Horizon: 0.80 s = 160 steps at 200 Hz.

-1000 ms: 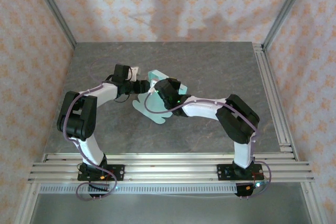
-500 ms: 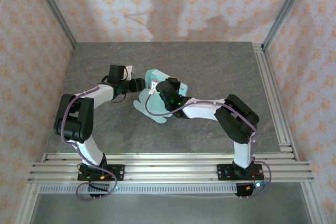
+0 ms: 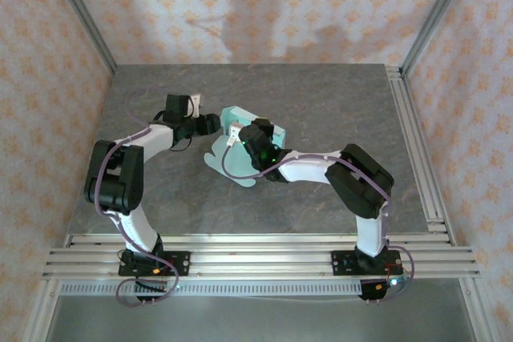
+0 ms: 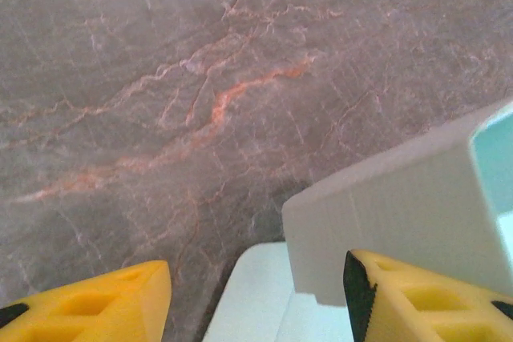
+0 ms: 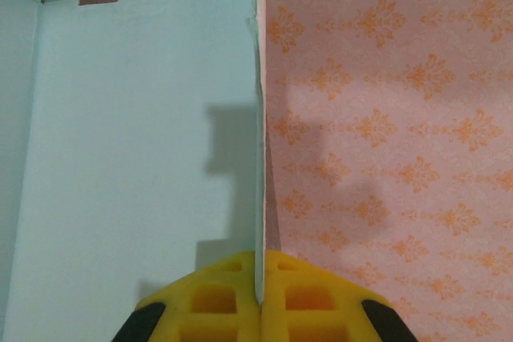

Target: Fold the paper box

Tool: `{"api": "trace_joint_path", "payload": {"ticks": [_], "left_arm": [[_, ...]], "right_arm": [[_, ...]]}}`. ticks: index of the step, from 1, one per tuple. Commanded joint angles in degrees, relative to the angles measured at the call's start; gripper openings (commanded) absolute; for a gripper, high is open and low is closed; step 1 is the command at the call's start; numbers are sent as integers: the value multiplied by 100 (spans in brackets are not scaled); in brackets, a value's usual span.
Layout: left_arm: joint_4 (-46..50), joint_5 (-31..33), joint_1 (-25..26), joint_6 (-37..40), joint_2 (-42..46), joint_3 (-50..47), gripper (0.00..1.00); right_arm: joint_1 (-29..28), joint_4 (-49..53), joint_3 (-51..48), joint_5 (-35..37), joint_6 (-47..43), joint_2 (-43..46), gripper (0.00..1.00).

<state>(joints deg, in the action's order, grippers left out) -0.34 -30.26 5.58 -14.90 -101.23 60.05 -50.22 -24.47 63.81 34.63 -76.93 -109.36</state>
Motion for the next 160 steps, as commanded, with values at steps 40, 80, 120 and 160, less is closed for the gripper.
{"api": "trace_joint_path", "payload": {"ticks": [40, 80, 120, 160], "left_arm": [[119, -396, 103, 277, -310, 271, 60], [157, -401, 219, 369, -327, 298, 60], [192, -379, 268, 399, -379, 327, 60], [170, -392, 309, 408, -411, 354, 60]], "right_arm": [[18, 580, 232, -198, 393, 12, 0], [47, 676, 286, -220, 441, -31, 0], [66, 769, 380, -198, 477, -79, 0], [73, 947, 511, -229, 577, -161, 0]]}}
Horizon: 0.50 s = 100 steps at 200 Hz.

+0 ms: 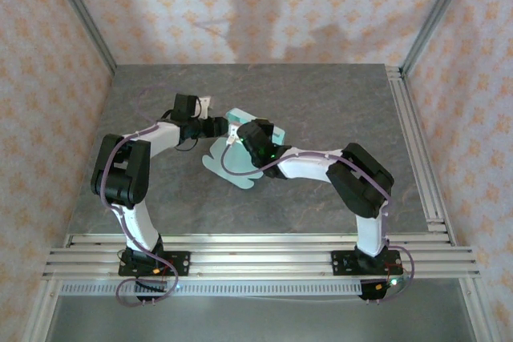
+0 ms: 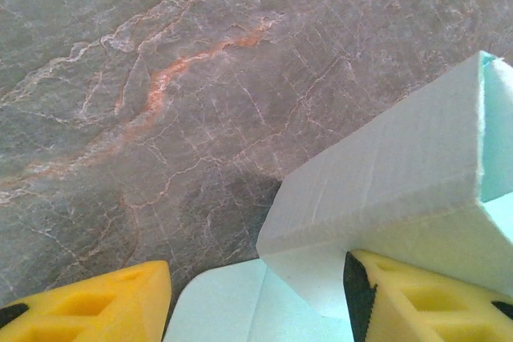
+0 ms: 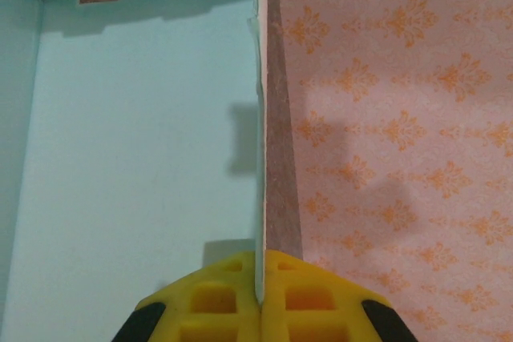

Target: Fold the paper box

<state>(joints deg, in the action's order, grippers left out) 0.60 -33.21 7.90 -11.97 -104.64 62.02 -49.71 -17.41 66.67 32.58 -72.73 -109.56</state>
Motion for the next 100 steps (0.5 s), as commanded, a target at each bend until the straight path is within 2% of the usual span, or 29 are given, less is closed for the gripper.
{"api": "trace_joint_path", "payload": {"ticks": [1, 100], "left_arm": [[74, -97, 79, 115, -68, 155, 60], [-159, -68, 96, 83, -48, 65, 61]], "right_arm": [[23, 244, 233, -24, 160, -139, 0], [68, 1408, 674, -394, 911, -118, 0]]}}
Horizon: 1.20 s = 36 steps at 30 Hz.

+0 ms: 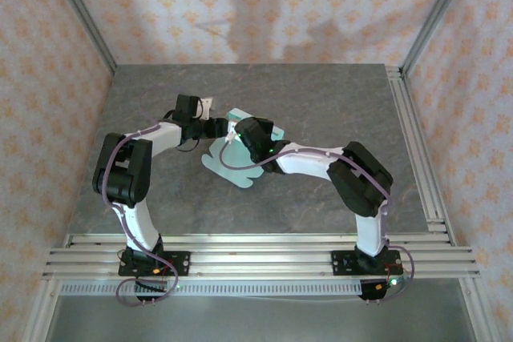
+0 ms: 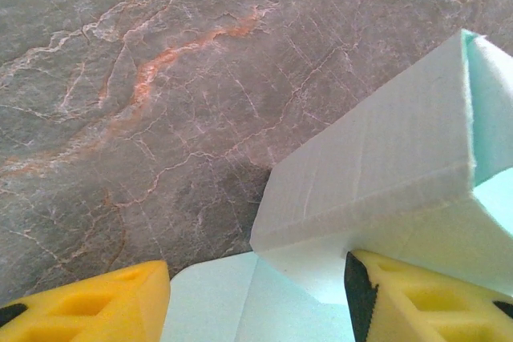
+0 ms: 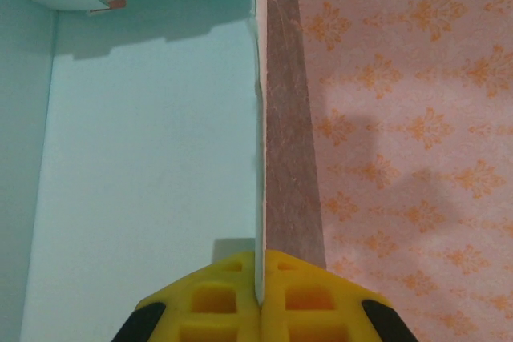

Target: Fold the paper box

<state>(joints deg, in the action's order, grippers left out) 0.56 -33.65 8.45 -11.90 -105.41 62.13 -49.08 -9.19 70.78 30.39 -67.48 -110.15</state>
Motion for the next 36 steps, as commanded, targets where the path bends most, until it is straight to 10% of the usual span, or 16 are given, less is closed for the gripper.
{"api": "trace_joint_path", "payload": {"ticks": [1, 19, 26, 36], "left_arm": [[-158, -21, 38, 75, 29, 54, 61], [-267, 77, 90, -57, -290, 326, 60], [-274, 229, 6, -132, -148, 164, 59], [-433, -1, -153, -280, -184, 107, 59]], "right_arm": [[5, 586, 263, -175, 387, -59, 0], [23, 2031, 890, -1002, 1426, -36, 0], [43, 597, 579, 346, 637, -449, 0], [92, 56, 389, 275, 405, -422, 0]]}}
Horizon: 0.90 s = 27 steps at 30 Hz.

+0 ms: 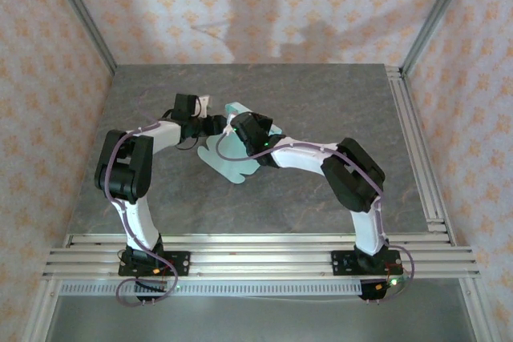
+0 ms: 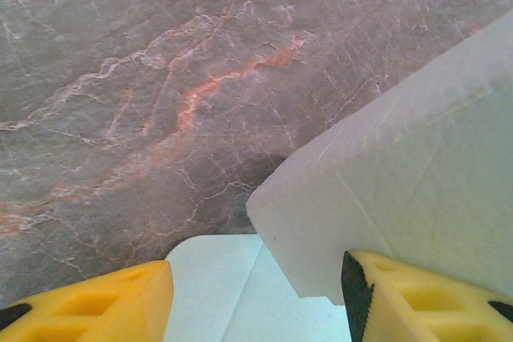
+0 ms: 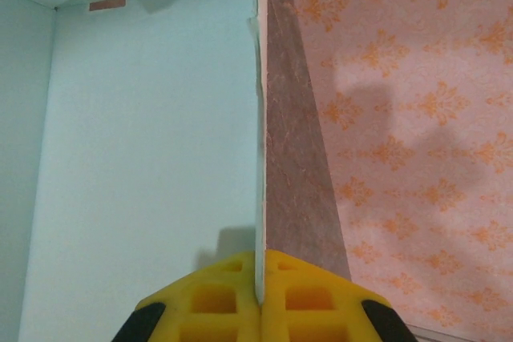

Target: Fold the paper box

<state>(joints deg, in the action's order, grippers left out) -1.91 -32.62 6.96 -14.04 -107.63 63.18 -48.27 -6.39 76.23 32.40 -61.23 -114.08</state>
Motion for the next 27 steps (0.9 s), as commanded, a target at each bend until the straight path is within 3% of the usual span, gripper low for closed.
{"api": "trace_joint_path", "payload": {"ticks": [1, 20, 27], "left_arm": [[-184, -104, -10, -56, 3, 32, 59], [-94, -77, 76, 75, -214, 163, 59], [-597, 113, -107, -338, 402, -332, 63]], "right_arm": [[2, -223, -201, -11, -240, -11, 0], [-16, 188, 79, -173, 15, -159, 0], [63, 1150, 235, -639, 975, 161, 0]]}}
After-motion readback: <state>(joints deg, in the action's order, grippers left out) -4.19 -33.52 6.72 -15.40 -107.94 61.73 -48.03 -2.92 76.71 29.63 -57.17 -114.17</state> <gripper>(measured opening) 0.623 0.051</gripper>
